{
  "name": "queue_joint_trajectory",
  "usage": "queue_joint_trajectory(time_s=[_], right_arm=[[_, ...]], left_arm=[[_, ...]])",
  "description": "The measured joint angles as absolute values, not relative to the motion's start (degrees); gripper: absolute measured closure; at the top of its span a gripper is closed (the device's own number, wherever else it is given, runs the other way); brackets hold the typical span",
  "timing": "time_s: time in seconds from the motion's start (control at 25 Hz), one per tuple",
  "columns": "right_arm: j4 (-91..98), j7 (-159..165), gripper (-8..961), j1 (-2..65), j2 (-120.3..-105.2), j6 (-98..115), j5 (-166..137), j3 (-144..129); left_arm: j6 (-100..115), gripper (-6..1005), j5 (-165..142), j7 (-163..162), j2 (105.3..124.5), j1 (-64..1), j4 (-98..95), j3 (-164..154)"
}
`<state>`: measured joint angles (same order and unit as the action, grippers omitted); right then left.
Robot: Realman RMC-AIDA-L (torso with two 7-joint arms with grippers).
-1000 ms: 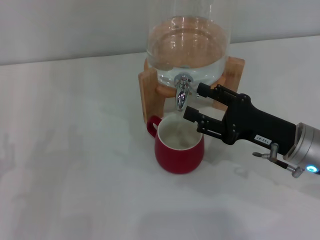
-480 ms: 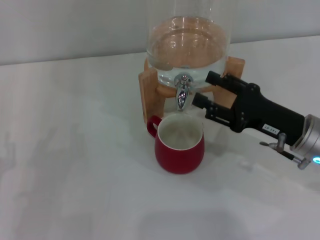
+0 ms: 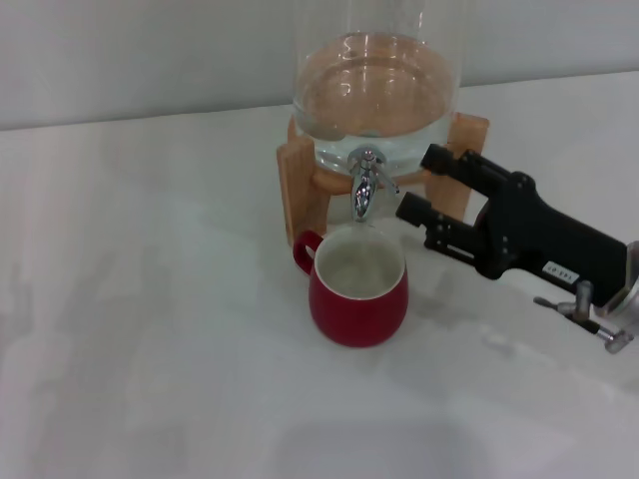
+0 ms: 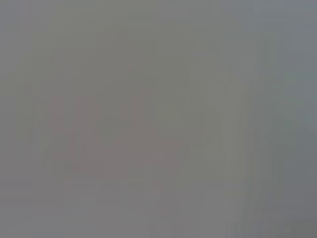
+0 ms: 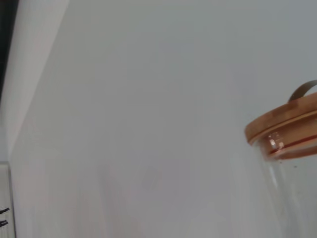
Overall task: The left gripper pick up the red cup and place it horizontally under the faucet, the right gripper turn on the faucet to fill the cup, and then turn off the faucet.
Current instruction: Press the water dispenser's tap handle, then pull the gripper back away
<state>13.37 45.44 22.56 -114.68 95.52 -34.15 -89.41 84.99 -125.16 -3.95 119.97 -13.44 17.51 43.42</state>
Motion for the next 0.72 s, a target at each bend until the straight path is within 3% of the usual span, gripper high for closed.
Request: queue_joint_trajectory(time_s=[0.72], right_arm=[[15.64,48.76,201,24.61,-115.41,91.73,-35.48,-96.10]], left_arm=[[83.68,516,-125.15,-3.95,119.97,-14.06,17.58,42.80]])
